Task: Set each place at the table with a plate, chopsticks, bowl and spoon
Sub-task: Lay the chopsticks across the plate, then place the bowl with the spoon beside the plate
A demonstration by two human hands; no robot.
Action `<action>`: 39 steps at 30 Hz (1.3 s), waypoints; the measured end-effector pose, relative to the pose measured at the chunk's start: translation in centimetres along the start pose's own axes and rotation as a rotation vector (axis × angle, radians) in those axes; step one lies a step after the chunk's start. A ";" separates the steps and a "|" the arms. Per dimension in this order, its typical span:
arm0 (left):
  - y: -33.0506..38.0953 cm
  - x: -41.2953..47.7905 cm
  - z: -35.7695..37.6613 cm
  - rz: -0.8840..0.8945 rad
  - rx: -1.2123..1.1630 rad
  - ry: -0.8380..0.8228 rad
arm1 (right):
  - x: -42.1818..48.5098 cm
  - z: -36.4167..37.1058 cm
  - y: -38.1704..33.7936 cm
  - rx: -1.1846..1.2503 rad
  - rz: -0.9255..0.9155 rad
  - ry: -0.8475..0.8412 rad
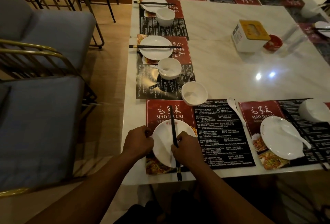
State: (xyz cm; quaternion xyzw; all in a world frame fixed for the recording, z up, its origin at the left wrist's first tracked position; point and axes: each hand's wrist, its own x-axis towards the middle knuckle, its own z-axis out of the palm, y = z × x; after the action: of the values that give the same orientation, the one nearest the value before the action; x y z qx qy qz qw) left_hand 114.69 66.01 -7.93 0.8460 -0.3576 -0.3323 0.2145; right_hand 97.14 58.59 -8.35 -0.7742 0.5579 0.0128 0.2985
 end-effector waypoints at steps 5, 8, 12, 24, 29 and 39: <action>0.3 0.1 0.0 0.023 0.011 -0.021 | -0.1 0.0 -0.2 0.015 0.022 0.017; 0.4 0.1 0.1 0.038 0.012 -0.022 | -0.2 -0.1 -0.3 0.024 0.038 0.007; 0.4 0.1 0.1 0.055 0.023 -0.027 | -0.3 0.0 -0.3 0.038 0.051 -0.008; 0.6 0.1 0.1 0.058 0.042 -0.030 | -0.2 0.2 0.0 0.046 0.054 -0.005; 0.8 0.1 0.1 0.063 0.030 -0.015 | -0.3 0.1 0.2 0.033 0.053 0.002; 1.8 0.5 -0.3 0.114 0.057 0.018 | 1.0 -4.7 2.7 -0.018 0.047 0.027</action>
State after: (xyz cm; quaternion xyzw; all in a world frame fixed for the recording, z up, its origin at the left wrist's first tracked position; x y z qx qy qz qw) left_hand 114.31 64.45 -6.87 0.8329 -0.4126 -0.3017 0.2121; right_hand 93.71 54.98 -6.07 -0.7637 0.5798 0.0144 0.2836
